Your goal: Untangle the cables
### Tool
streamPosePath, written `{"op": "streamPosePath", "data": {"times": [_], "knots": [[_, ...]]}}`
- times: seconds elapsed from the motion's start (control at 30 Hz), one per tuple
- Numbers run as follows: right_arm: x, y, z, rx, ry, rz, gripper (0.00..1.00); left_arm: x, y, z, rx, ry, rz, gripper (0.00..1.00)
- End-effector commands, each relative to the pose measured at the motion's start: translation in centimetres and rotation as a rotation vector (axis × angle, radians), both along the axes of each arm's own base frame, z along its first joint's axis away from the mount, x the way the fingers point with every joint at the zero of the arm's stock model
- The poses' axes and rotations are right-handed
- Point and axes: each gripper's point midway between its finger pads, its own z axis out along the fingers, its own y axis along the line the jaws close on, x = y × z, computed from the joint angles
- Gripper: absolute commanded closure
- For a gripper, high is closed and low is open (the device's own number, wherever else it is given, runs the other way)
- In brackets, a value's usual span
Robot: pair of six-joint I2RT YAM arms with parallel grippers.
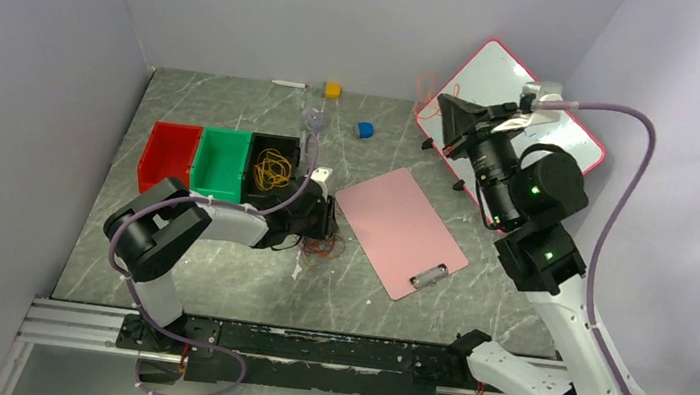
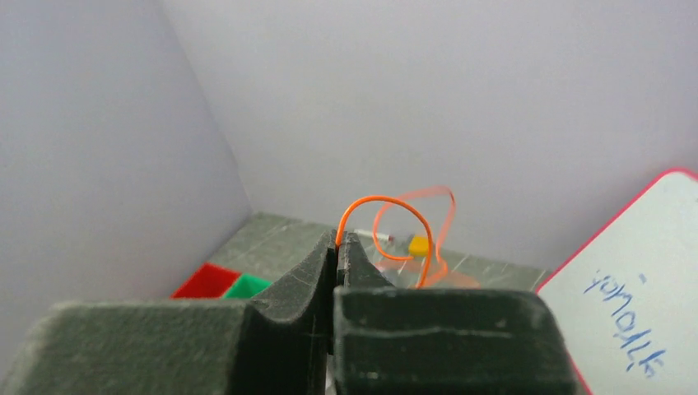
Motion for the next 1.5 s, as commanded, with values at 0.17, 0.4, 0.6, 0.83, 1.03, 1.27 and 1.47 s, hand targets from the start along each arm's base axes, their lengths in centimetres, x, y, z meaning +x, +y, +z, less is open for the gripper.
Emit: {"op": "streamPosePath", "data": {"times": [0.17,0.4,0.6,0.83,1.03,1.27,1.47], "knots": [[-0.8,-2.1,3.7,-0.048,-0.115,-0.075,1.00,-2.0,1.8,-1.7,0.066,0.045,0.014,0.61],[-0.2,1.8,0.6,-0.167,-0.086,0.088,1.00,-1.9,1.0,5.3,-0.076,-0.104,-0.033,0.43],[0.9,6.0,-2.3,-0.266,-0.056,0.256,1.00,-1.9,2.7,12.7,-0.149,-0.245,0.018,0.40],[2.9,9.0,-4.7,-0.273,-0.014,0.334,1.00,-3.2,6.6,18.5,-0.166,-0.373,0.091,0.36],[3.4,12.0,-6.9,-0.307,0.034,0.445,1.00,-5.8,9.3,25.4,-0.217,-0.575,0.028,0.33],[2.4,15.2,-8.3,-0.323,0.074,0.600,1.00,-7.7,11.0,32.7,-0.222,-0.804,-0.047,0.32],[0.8,16.5,-7.6,-0.284,0.090,0.712,1.00,-7.7,9.9,36.0,-0.193,-0.915,-0.133,0.27]]}}
